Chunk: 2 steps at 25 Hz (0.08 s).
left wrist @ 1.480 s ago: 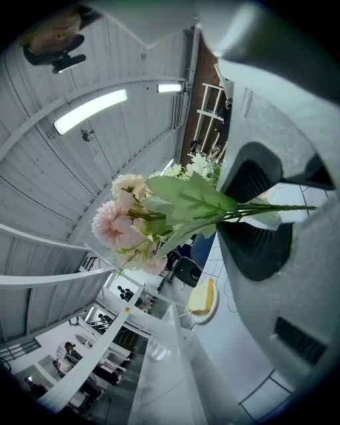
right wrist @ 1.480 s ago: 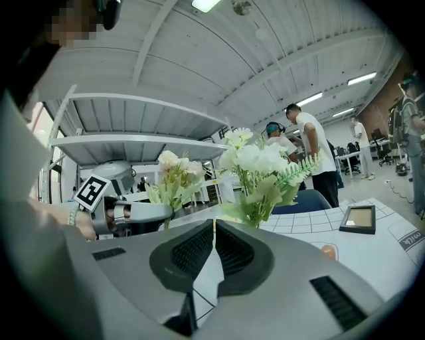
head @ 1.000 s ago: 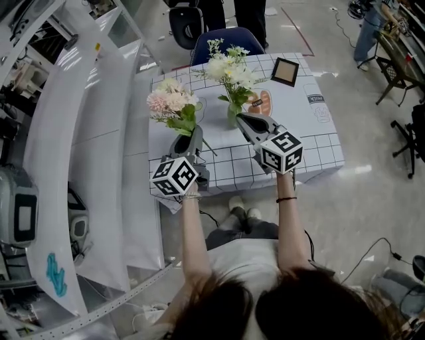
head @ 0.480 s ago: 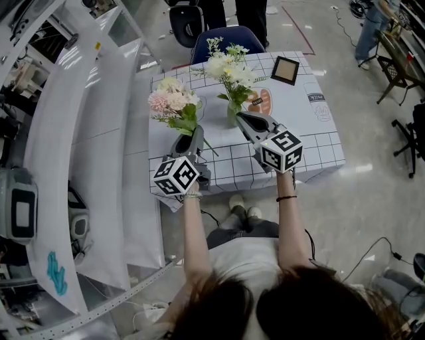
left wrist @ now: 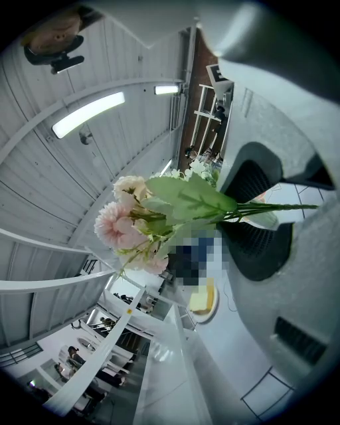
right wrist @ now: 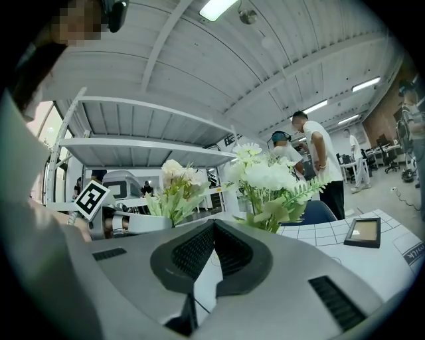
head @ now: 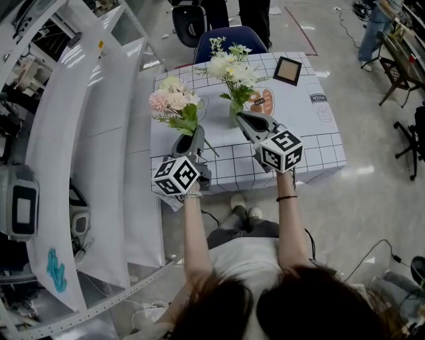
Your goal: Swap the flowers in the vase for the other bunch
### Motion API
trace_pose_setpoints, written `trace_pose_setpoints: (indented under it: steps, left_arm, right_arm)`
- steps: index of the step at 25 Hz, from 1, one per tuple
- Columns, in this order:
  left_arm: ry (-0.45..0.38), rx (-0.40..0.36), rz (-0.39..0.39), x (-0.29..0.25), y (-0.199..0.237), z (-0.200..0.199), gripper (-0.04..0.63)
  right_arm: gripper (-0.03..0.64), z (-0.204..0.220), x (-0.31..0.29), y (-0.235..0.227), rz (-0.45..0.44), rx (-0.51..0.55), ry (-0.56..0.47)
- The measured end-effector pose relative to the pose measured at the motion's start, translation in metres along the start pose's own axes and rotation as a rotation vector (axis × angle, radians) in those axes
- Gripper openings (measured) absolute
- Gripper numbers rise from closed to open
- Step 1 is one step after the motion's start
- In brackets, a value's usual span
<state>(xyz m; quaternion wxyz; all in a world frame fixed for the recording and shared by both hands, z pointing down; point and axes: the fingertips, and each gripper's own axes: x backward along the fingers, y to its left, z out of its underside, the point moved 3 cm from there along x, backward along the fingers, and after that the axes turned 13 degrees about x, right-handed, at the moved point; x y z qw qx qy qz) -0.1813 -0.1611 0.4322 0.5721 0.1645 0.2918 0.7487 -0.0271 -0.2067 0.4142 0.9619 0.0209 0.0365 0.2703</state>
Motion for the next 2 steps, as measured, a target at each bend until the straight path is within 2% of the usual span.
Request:
trace_pose_setpoints:
  steps: [2]
  left_arm:
    - [-0.002,-0.001,0.0,0.0009,-0.0004,-0.0003,0.086]
  right_arm:
    - [0.008,-0.0001,0.0006,0.0004,-0.001,0.0,0.0]
